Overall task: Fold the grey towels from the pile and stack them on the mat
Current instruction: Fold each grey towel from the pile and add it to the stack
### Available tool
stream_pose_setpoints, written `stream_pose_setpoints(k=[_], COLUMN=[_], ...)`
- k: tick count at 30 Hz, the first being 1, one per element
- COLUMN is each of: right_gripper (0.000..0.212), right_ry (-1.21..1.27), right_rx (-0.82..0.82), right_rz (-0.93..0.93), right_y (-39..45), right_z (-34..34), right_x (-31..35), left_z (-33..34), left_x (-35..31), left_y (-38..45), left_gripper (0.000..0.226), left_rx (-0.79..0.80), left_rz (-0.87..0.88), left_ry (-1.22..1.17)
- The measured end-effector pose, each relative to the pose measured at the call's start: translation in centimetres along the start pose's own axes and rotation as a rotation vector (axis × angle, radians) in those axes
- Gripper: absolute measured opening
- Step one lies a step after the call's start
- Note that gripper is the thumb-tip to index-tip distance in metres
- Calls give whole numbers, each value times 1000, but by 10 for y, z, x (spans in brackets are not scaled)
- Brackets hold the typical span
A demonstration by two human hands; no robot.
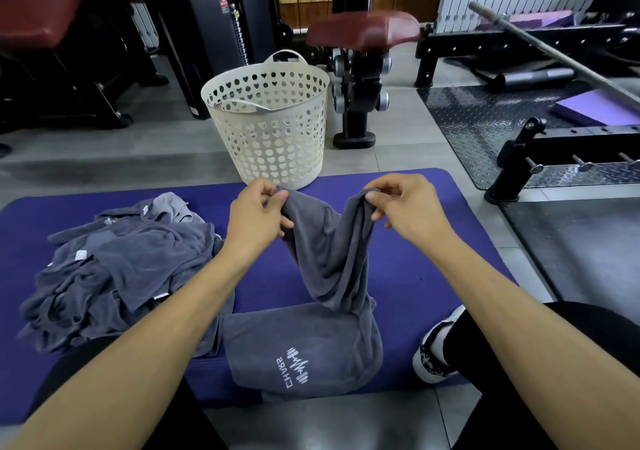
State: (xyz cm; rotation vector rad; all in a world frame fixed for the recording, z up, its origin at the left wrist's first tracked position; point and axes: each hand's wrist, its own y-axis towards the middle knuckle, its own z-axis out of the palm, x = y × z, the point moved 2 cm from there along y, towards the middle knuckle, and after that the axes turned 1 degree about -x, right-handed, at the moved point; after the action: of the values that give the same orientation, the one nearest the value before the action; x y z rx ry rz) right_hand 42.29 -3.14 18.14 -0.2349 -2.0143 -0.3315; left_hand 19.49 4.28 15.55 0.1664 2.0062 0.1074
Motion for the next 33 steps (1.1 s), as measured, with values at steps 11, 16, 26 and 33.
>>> stream_pose_setpoints(k=[11, 16, 26, 33], right_gripper=[11, 18, 5, 10], right_ry=[63, 10, 29, 217], right_rx=[-156, -278, -438, -441], right_rz=[15, -175, -490, -592], right_y=[17, 43, 55, 27], right_z=[-45, -91, -152, -162], right_x=[72, 176, 360, 418], left_z=[-48, -96, -197, -230], left_x=[-79, -192, -361, -401], left_y=[37, 67, 96, 65], left_gripper=[18, 19, 14, 10], left_rx=[0, -155, -349, -469], left_rz=[19, 210, 390, 558], left_ry=[119, 67, -220, -255])
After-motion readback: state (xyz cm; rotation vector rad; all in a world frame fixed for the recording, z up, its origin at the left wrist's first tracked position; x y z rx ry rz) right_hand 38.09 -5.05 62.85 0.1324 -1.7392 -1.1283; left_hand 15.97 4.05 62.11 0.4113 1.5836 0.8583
